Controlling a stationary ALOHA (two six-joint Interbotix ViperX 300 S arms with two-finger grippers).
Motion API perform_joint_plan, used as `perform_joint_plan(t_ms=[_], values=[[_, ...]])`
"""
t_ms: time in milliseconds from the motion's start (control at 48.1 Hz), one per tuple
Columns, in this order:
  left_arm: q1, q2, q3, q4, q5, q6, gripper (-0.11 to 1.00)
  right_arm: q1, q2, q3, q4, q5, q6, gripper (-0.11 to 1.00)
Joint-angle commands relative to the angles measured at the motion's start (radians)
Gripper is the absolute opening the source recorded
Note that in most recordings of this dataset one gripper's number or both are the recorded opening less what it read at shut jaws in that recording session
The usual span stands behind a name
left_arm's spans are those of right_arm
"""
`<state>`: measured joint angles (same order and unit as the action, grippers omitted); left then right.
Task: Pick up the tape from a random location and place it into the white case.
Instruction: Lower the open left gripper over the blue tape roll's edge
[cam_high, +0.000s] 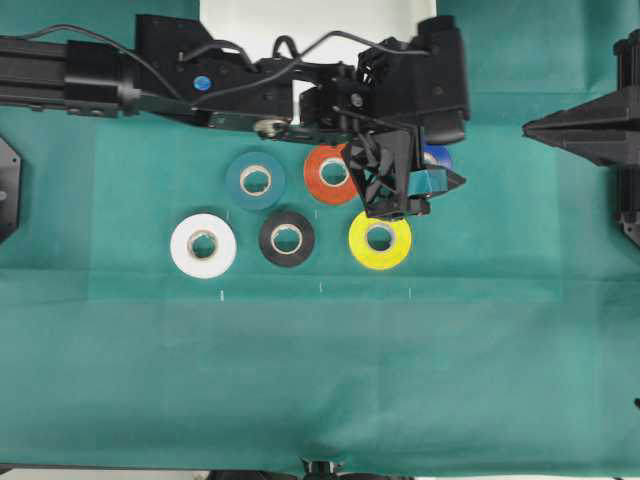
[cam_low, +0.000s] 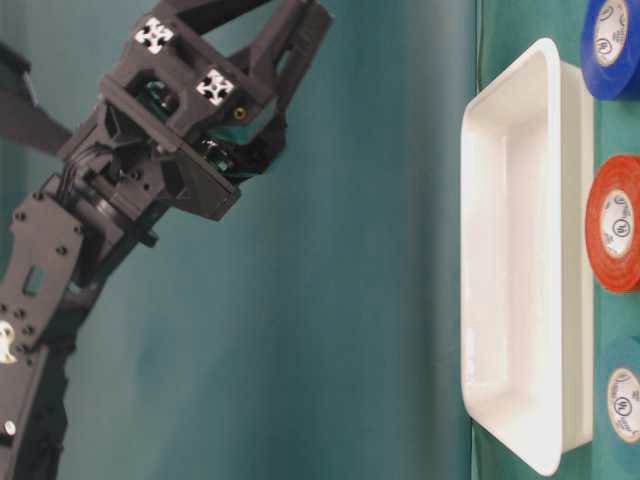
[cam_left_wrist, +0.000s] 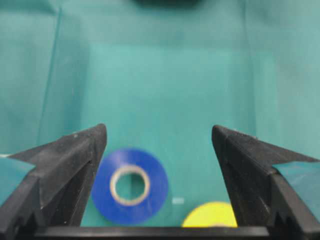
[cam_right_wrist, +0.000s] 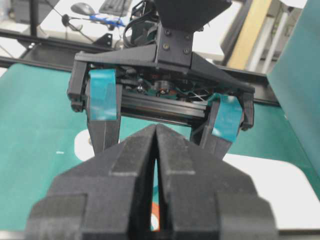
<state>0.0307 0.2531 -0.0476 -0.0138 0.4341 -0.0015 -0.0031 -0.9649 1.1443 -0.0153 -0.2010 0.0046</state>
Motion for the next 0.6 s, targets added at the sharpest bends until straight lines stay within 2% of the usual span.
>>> perform_joint_plan(t_ms=[0,208,582], values=[[0.003,-0.003,-0.055,0.005,0.086,0.003,0.87,0.003,0.008,-0.028,-0.002,-0.009,0.002,0.00],[0.002,0.037,-0.149,0.005,0.272,0.026,0.87,0.003,0.008,-0.028,-0.002,-0.009,0.002,0.00],[-0.006,0.048,-0.173,0.006,0.302,0.044,0.87,0.003,0.009,-0.028,-0.002,-0.012,0.002,0.00]])
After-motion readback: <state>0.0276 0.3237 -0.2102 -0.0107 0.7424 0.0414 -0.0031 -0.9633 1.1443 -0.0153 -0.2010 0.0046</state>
